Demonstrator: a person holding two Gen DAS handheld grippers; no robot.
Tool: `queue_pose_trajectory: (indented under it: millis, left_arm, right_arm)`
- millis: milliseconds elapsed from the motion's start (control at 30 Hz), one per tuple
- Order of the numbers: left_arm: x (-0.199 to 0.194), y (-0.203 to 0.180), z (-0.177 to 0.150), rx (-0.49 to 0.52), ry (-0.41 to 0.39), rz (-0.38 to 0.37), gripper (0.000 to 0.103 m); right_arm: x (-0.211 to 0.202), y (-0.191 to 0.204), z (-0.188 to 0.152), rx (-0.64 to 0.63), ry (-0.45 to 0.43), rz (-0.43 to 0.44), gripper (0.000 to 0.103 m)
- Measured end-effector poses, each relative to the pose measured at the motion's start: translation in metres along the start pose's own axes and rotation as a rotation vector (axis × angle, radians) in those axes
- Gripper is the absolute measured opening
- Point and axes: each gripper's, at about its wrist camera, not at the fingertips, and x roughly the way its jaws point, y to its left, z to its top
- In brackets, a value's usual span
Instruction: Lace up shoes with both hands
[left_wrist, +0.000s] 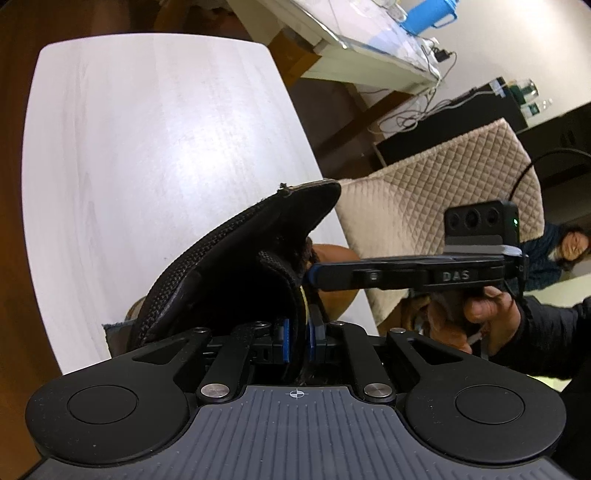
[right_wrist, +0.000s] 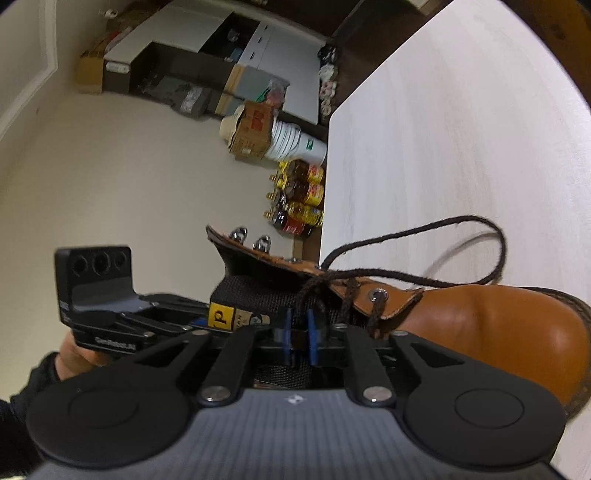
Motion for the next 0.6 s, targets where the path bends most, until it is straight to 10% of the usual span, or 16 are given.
queue_pose_trajectory:
  millis: [600]
  left_arm:
    - [0.003, 0.006, -0.001, -0.015, -0.012, -0.041, 0.008]
  right_arm:
    - [0.021, 0.007, -0.002, -0.020, 0.171, -0.004, 0.015]
